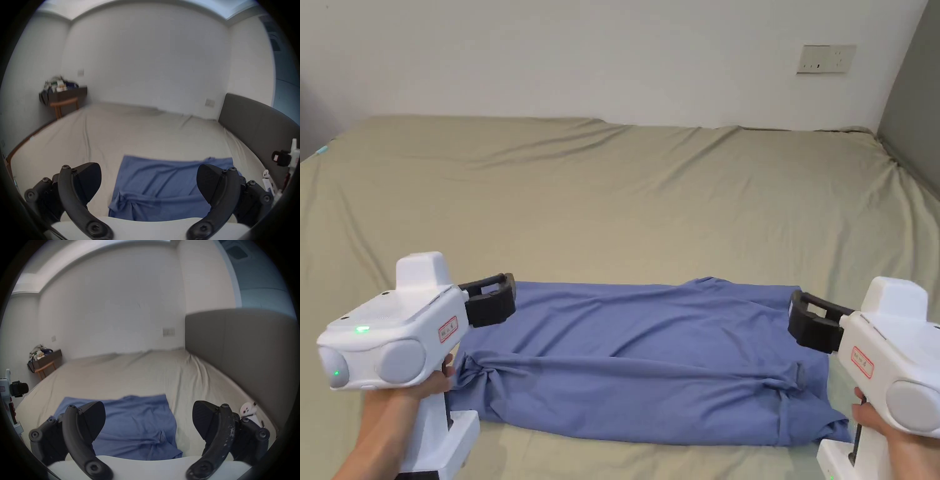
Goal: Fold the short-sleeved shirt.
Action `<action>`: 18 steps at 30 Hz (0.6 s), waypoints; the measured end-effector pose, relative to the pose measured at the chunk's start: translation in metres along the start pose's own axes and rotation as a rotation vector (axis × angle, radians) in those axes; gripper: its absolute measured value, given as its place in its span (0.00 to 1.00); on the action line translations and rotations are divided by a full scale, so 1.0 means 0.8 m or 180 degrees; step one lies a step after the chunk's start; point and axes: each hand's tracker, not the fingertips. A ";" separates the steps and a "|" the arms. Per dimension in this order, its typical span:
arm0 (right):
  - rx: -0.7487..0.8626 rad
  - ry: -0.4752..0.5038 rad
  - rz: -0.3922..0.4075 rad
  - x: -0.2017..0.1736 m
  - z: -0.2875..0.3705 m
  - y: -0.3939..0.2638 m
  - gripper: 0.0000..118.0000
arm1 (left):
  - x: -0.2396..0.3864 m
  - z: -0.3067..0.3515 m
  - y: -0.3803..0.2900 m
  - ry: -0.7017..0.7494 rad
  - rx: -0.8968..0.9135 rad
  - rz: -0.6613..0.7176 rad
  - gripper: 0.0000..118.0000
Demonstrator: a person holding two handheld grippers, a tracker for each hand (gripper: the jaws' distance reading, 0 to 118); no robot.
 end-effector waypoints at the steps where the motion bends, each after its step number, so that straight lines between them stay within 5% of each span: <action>1: 0.0148 0.0001 0.0055 -0.007 0.024 0.008 0.94 | 0.007 0.018 0.000 0.0053 0.0170 -0.0061 0.99; 4: 0.0479 -0.0042 0.0216 -0.019 0.077 0.012 0.94 | 0.018 0.055 -0.008 0.0116 0.0472 -0.0193 0.97; 6: 0.0603 -0.0143 0.0315 -0.027 0.099 0.009 0.88 | 0.025 0.079 -0.018 0.0132 0.0607 -0.0227 0.85; 8: 0.0652 -0.0194 0.0378 -0.033 0.117 0.003 0.58 | 0.032 0.094 -0.029 0.0148 0.0643 -0.0266 0.52; 10: 0.0677 -0.0198 0.0389 -0.035 0.126 -0.004 0.09 | 0.036 0.103 -0.039 0.0160 0.0650 -0.0284 0.08; 11: 0.0673 -0.0170 0.0390 -0.035 0.129 -0.007 0.02 | 0.035 0.103 -0.044 0.0106 0.0615 -0.0289 0.00; 18: 0.0581 -0.0077 0.0362 -0.035 0.123 -0.015 0.01 | 0.025 0.088 -0.054 0.0000 0.0165 -0.0363 0.00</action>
